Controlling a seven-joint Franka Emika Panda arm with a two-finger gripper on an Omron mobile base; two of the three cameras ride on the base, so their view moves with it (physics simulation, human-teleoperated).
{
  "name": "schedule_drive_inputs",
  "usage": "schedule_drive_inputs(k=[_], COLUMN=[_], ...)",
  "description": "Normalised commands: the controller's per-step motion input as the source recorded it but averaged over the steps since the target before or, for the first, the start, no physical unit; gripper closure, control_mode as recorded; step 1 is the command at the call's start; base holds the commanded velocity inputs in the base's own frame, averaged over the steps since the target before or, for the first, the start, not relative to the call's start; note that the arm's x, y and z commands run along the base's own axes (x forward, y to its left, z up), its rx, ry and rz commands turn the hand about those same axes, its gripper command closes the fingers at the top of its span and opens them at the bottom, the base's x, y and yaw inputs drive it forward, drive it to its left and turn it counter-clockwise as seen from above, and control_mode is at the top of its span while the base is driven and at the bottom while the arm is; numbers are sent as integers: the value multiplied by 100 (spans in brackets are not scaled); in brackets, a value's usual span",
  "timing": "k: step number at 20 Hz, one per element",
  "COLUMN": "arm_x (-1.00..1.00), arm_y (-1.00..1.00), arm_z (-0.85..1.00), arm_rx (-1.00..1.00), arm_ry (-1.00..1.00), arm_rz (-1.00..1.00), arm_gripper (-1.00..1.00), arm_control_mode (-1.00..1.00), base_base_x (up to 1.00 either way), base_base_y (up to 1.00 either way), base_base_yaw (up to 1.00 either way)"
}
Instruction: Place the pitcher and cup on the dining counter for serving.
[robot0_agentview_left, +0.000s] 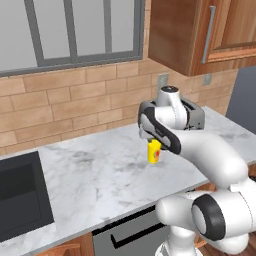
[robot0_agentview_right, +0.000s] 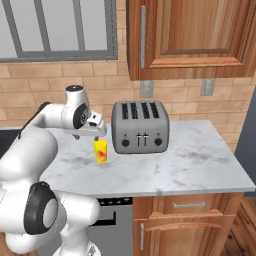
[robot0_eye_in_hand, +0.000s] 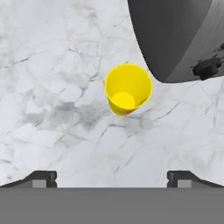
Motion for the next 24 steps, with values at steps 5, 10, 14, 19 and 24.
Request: schedule_drive_inputs(k=[5,10,14,19,24], arm_x=[33,31,18,10,0], arm_y=[0,0,0,0,2], arm_z=[-42,-10,-4,-1,-16], arm_rx=[-2,0,0,0,0], arm_ry=[0,0,0,0,0], arm_rz=[0,0,0,0,0], arm_gripper=[-100,-100,-100,-100,-100], arm_control_mode=[-100,-100,-100,-100,-100], base_base_x=[0,0,0,0,0], base_base_y=[0,0,0,0,0], base_base_yaw=[0,0,0,0,0])
